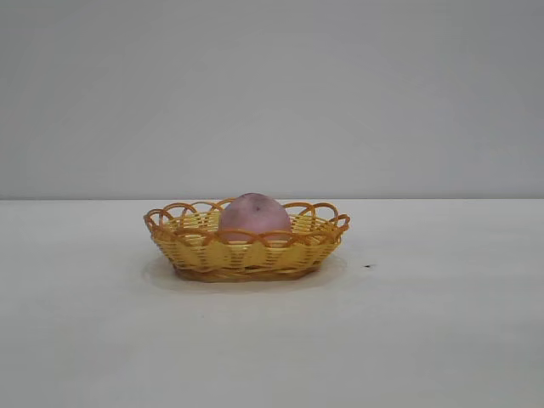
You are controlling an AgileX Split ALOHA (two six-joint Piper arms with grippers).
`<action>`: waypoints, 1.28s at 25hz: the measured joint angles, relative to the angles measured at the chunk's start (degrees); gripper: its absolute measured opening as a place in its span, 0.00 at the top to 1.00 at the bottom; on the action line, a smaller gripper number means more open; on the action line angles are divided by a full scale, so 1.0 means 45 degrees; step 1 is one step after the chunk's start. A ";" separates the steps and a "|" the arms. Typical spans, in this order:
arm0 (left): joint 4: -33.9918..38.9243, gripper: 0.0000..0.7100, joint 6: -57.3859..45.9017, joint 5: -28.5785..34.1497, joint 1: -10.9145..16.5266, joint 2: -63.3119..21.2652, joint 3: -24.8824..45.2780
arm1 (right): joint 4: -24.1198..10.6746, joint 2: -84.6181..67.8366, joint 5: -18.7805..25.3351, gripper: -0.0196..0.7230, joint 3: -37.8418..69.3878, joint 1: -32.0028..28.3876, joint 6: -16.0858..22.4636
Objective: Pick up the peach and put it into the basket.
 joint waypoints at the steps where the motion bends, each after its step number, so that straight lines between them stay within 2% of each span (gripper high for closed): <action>1: 0.0000 1.00 0.0000 0.0000 0.0000 0.0000 0.0000 | 0.0000 -0.0525 0.0028 0.28 0.0000 0.0000 0.0000; 11: 0.0000 1.00 0.0000 0.0000 0.0000 0.0000 0.0000 | 0.0000 -0.4894 0.0320 0.28 0.0000 0.0000 -0.0048; 32: 0.0000 1.00 0.0040 0.0000 0.0000 0.0000 0.0000 | 0.0000 -0.4979 0.0354 0.28 0.0000 0.0000 -0.0121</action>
